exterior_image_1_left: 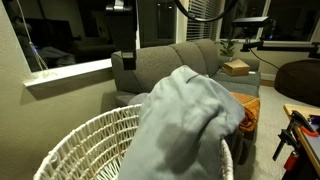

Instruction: Pick up the grey fabric and place it in the basket.

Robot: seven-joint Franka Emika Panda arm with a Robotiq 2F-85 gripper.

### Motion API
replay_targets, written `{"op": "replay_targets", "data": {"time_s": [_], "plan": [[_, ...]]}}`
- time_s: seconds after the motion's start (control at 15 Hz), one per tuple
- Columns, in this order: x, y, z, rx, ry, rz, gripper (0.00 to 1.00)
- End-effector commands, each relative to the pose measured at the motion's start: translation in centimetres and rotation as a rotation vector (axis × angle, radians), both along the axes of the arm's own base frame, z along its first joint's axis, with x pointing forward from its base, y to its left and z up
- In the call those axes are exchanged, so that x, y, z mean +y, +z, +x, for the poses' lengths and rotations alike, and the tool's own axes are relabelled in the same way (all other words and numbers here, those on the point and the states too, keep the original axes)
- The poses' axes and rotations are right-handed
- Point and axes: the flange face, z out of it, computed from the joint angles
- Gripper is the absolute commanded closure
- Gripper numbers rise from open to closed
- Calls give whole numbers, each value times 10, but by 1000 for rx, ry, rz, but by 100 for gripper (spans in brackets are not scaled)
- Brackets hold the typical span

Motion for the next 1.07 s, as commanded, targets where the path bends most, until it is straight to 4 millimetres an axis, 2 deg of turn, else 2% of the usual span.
{"op": "replay_targets", "data": {"time_s": [0.0, 0.2, 0.33, 0.67, 1.0], "plan": [[-16, 0, 9, 4, -14, -45, 31], [-41, -3, 14, -10, -44, -74, 10], [-60, -6, 18, -14, -68, -91, 1], [-112, -22, 22, 0, -150, -125, 0], [-156, -41, 16, 46, -258, -140, 0]]}}
